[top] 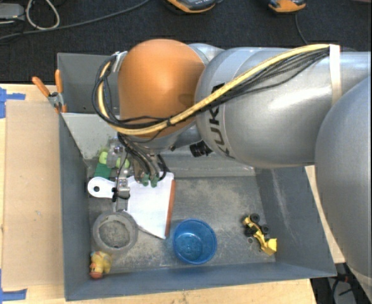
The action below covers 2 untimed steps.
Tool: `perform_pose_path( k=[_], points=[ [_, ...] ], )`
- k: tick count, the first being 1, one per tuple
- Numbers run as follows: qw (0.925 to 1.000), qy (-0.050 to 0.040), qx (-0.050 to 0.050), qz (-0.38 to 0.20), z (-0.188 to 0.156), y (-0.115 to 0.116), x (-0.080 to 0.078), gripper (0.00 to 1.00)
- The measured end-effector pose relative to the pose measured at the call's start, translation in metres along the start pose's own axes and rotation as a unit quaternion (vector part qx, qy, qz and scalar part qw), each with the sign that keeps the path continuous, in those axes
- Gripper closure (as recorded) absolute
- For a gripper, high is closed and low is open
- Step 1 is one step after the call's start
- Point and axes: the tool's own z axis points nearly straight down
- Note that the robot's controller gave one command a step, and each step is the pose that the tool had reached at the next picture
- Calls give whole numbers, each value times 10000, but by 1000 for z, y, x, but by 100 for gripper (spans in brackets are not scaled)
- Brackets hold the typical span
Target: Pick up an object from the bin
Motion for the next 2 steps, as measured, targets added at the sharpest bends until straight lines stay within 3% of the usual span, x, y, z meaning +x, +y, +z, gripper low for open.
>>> perform_pose_path(
  k=[1,2],
  points=[
    [10000,-31,-7,15,-4,-1,-1,0],
    [9989,-38,-7,-466,78,-10,-1,0]
  ],
)
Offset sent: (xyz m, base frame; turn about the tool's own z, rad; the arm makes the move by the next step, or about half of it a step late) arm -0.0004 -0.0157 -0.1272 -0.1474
